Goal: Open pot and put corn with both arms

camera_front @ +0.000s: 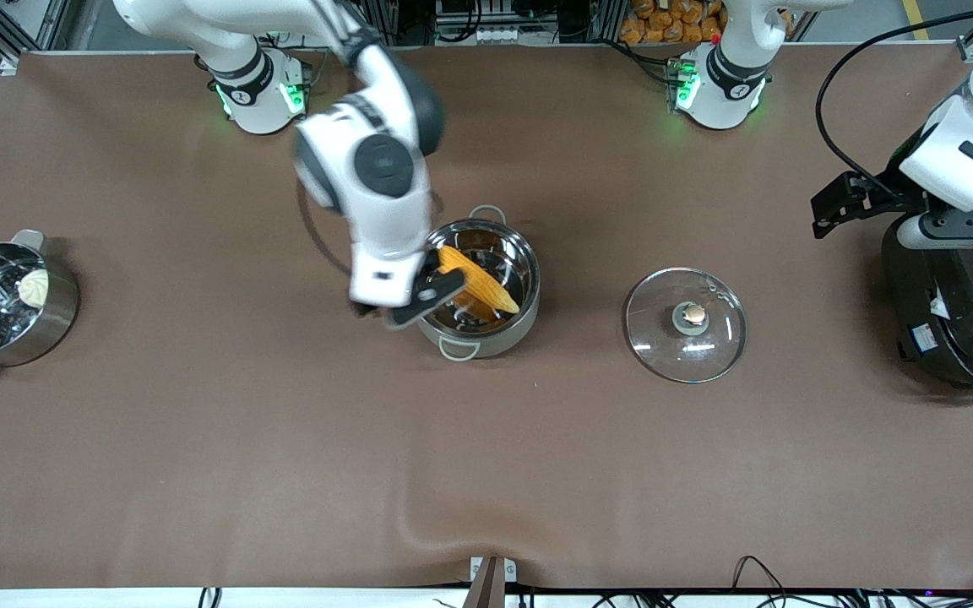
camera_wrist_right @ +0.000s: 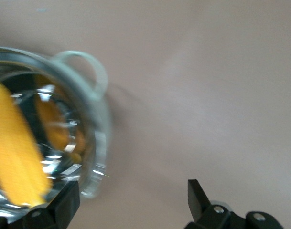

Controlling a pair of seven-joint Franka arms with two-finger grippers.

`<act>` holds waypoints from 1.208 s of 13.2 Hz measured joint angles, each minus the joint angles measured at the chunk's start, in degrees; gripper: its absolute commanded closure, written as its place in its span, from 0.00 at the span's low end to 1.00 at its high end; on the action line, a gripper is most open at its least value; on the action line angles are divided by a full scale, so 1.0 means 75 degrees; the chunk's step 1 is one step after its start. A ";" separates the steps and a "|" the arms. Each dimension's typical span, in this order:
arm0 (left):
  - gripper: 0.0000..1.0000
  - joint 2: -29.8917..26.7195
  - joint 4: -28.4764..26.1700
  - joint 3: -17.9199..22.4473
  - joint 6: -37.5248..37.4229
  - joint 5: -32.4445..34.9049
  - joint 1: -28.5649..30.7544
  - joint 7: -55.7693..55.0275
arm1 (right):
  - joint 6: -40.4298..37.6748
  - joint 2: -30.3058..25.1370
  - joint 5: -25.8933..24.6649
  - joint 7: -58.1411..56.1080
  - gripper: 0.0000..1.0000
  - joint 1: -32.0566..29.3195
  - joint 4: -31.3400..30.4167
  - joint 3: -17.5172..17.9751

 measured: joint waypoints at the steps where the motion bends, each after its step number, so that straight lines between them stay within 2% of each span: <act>1: 0.00 0.0000 0.0001 -0.0004 -0.0020 0.0000 0.0000 0.0002 | -0.0110 -0.0134 0.0000 -0.0404 0.00 -0.0425 -0.0004 -0.0010; 4: 0.00 0.0000 0.0002 -0.0013 -0.0125 0.0000 0.0000 0.0047 | -0.0230 -0.0432 0.0006 -0.1423 0.00 -0.1817 -0.0005 -0.0023; 7: 0.00 0.0000 0.0002 -0.0014 -0.0178 0.0000 0.0000 0.0201 | -0.0852 -0.0936 0.0008 -0.1574 0.00 -0.2774 0.0005 -0.0019; 9: 0.00 0.0000 0.0003 -0.0026 -0.0296 0.0000 0.0000 0.0234 | -0.1299 -0.1421 0.0020 -0.1579 0.00 -0.3274 0.0010 -0.0015; 13: 0.00 -0.0017 0.0014 -0.0050 -0.0636 0.0000 0.0006 0.0273 | -0.2230 -0.2344 0.0728 -0.1571 0.00 -0.4013 -0.0002 -0.0032; 16: 0.00 -0.0071 0.0015 -0.0047 -0.0707 0.0000 0.0043 0.0277 | -0.2848 -0.2819 0.0844 -0.1496 0.00 -0.4496 -0.0009 -0.0082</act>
